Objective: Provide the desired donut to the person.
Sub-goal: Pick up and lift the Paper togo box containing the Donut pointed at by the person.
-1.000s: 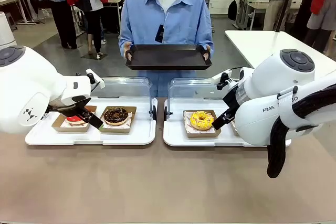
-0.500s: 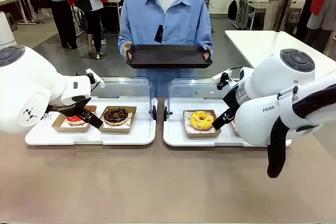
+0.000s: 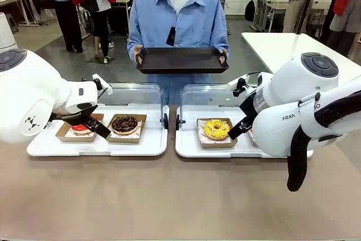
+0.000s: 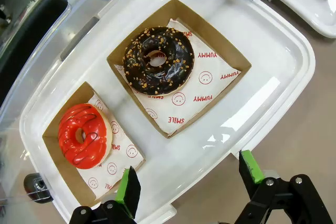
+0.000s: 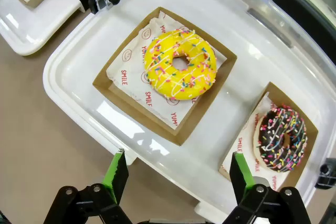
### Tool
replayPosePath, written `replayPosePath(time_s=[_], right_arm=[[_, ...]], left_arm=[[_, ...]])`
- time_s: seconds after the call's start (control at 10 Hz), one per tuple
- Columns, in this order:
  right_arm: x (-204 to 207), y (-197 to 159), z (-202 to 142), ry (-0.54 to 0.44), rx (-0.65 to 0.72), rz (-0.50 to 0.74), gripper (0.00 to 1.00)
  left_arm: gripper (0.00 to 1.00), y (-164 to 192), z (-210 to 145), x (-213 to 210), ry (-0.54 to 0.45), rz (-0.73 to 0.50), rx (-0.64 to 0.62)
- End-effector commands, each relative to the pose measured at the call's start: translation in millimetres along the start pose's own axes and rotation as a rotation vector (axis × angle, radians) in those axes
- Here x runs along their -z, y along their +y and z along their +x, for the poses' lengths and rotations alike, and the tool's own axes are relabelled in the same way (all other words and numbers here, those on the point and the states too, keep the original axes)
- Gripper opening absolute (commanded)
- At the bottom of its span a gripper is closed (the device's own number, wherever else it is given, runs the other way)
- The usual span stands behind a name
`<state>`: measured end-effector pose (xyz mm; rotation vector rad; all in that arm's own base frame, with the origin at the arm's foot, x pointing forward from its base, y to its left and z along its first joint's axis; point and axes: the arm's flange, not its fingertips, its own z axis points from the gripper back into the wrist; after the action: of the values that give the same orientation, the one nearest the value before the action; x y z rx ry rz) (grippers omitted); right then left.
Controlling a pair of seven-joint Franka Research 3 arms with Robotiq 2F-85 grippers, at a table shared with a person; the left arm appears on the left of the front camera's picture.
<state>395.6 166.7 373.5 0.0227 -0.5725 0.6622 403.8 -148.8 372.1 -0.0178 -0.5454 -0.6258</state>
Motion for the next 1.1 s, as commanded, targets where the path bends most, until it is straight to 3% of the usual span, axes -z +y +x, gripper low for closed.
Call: replayPosePath(time_s=[0.0,0.2,0.4,0.8,1.0], right_arm=[[0.0,0.1,0.0,0.0,0.0,0.0,1.0],[0.0,0.0,0.0,0.0,0.0,0.0,1.0],[-68.5,2.0,21.3,-0.039,0.011,-0.007,1.0],[-202.2,-19.3,42.9,-0.034,0.039,-0.073,1.0],[-246.2,-16.2,49.8,-0.031,0.02,-0.092,1.0]], left_arm=[[1.0,0.0,-0.1,0.0,0.0,0.0,0.0],[1.0,0.0,0.0,0.0,0.0,0.0,0.0],[1.0,2.0,34.8,-64.7,0.028,0.116,0.055],[1.0,9.5,84.4,-179.8,-0.02,0.164,0.098],[1.0,8.8,86.3,-211.4,-0.05,0.193,0.075]])
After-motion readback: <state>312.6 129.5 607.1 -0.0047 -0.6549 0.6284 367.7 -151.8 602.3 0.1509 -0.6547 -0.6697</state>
